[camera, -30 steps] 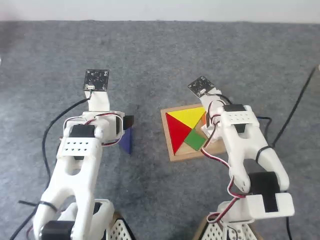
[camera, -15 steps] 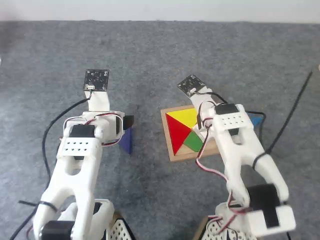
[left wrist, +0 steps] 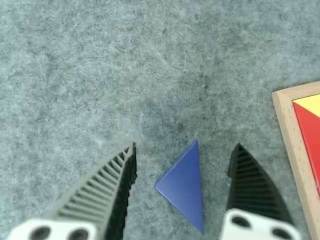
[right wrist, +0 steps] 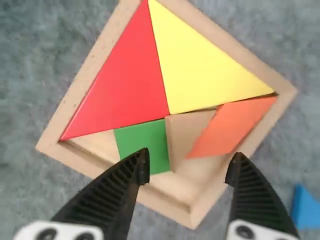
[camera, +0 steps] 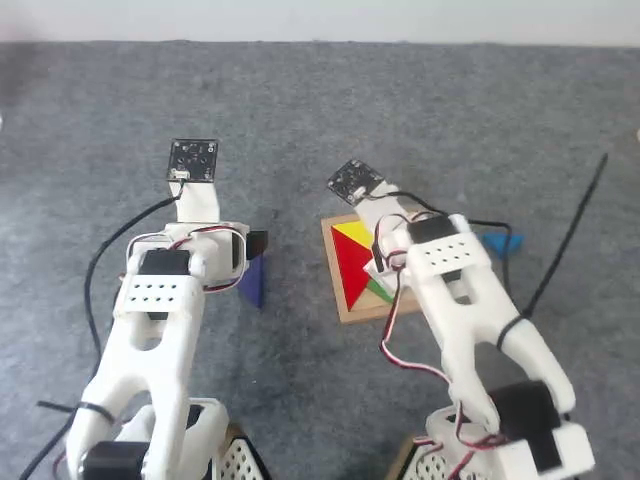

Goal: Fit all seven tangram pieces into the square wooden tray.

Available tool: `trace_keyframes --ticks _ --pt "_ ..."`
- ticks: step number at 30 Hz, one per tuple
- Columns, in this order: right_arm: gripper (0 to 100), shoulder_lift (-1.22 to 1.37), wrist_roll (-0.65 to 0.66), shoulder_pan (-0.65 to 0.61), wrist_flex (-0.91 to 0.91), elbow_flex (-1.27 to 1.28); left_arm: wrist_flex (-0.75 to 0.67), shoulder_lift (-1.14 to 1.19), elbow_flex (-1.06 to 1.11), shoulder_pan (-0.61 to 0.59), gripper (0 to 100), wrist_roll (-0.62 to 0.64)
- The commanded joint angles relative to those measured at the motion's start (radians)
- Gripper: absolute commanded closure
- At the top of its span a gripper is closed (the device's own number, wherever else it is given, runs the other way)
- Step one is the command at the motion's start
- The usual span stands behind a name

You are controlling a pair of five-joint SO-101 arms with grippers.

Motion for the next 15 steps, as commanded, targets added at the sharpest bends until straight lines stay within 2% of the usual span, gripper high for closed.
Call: trace_keyframes --ticks 1,8,15 --pt "72.8 0.047 -0.014 -0.007 -0.044 -0.014 0.011 -0.037 -0.004 0.006 71 -0.008" --pt "72.8 0.088 -0.012 0.001 -0.061 -0.054 0.011 -0.037 -0.004 0.006 71 -0.008" --pt "72.8 0.097 0.028 0.079 -0.061 -0.092 0.011 -0.037 -0.004 0.006 71 -0.008"
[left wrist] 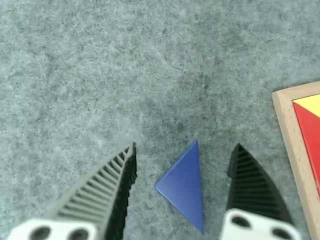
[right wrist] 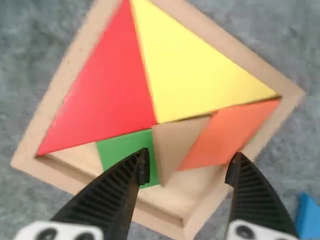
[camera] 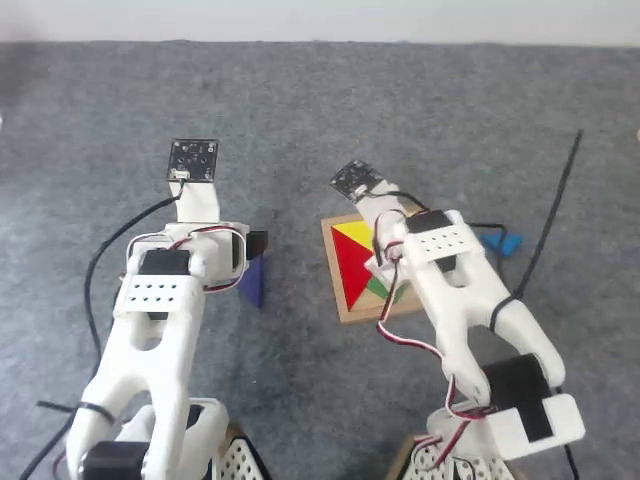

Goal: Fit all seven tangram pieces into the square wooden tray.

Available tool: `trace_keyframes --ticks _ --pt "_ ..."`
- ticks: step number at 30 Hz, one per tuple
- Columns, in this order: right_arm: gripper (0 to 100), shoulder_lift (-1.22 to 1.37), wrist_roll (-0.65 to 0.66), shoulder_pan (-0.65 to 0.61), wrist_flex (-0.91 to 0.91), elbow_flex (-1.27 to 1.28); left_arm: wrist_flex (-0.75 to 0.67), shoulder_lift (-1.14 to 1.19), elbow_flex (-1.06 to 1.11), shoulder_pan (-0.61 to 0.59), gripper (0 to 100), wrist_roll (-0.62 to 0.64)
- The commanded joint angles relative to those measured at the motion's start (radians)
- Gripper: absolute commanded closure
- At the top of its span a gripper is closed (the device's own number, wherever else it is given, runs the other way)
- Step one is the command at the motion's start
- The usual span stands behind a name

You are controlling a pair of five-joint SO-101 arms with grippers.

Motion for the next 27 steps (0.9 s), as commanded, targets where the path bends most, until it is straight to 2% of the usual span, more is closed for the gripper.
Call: trace_keyframes --ticks 1,10,19,27 --pt "72.8 -0.007 0.028 0.039 -0.007 -0.055 0.011 -0.037 -0.004 0.006 71 -0.008" --pt "72.8 0.001 0.029 0.045 -0.013 -0.057 0.011 -0.037 -0.004 0.006 71 -0.008" --pt "72.8 0.143 0.041 0.045 -0.007 -0.152 0.025 -0.037 -0.004 0.006 71 -0.008" --pt "72.8 -0.064 0.006 0.041 0.058 -0.141 0.02 -0.037 -0.004 0.006 71 -0.008"
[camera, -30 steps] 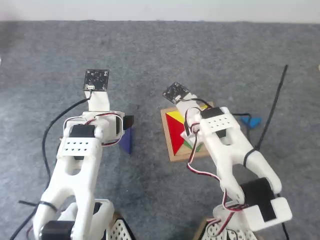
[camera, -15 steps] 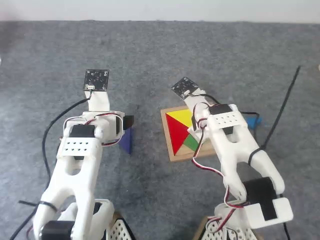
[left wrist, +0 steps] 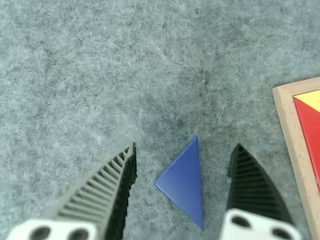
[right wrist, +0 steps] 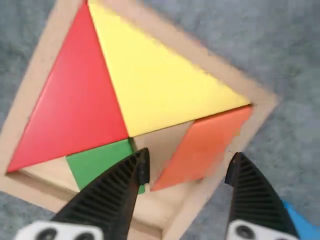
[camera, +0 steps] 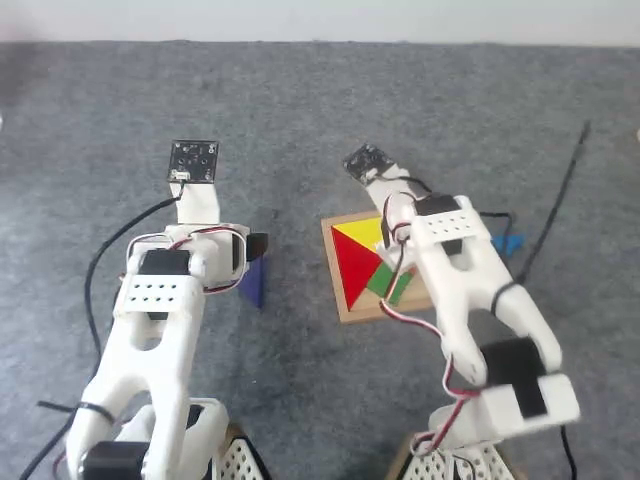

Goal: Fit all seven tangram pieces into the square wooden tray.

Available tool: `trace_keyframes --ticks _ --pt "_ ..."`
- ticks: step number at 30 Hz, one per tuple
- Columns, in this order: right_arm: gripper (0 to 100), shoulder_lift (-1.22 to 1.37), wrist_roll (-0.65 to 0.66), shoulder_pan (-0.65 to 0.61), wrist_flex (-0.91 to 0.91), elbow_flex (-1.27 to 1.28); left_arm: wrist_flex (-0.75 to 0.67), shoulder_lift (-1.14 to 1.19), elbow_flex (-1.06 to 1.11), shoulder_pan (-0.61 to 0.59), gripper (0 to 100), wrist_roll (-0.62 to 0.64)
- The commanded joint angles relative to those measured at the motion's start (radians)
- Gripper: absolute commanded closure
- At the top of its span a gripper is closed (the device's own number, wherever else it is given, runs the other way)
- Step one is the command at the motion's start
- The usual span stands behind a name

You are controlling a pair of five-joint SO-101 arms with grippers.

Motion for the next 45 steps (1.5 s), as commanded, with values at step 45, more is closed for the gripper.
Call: trace_keyframes --ticks 45 --pt "72.8 -0.17 0.651 0.432 0.019 0.077 0.0 -0.037 -0.002 -0.002 71 -0.009"
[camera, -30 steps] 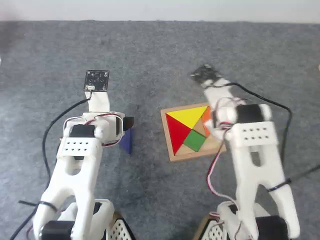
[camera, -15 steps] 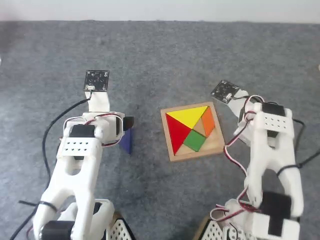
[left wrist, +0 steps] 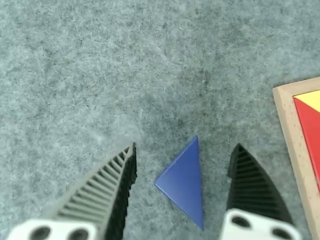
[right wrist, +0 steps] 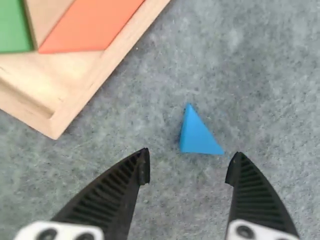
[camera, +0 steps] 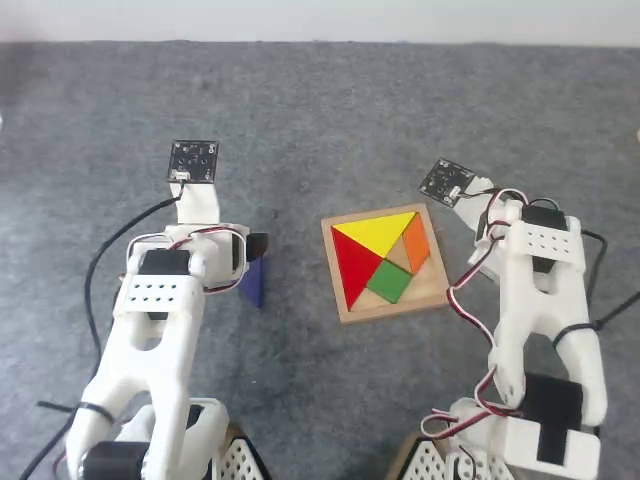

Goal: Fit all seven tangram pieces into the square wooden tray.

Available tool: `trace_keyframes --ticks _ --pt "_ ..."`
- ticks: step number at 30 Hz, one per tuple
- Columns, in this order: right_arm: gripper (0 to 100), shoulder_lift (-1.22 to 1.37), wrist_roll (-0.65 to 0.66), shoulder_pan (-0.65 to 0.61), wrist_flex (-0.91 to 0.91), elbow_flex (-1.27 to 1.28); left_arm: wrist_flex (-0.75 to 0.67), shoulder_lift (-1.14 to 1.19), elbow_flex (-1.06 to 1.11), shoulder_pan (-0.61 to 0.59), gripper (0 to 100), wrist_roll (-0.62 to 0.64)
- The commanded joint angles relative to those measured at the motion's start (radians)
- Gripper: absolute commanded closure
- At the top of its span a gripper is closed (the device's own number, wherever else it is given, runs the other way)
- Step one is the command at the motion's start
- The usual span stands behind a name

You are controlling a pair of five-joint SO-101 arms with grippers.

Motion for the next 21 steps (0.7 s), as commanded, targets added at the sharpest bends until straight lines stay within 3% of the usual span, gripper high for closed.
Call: trace_keyframes --ticks 1,5,12,15,18,21 --pt "72.8 -0.012 0.012 0.004 -0.01 -0.008 0.0 -0.037 -0.002 -0.002 71 -0.009" --pt "72.8 -0.01 0.014 -0.019 -0.013 -0.003 0.0 -0.037 -0.002 -0.002 71 -0.009" --pt "72.8 -0.008 0.086 0.059 -0.067 -0.003 -0.064 -0.037 0.031 -0.002 71 -0.009" --pt "72.8 -0.019 -0.123 -0.047 0.013 -0.008 -0.071 -0.037 0.033 -0.002 71 -0.009" --pt "72.8 -0.019 -0.381 -0.259 0.104 -0.008 -0.071 -0.037 0.03 -0.008 71 -0.002" --pt "72.8 -0.019 -0.54 -0.458 0.137 -0.009 -0.069 -0.038 0.013 -0.068 71 0.02"
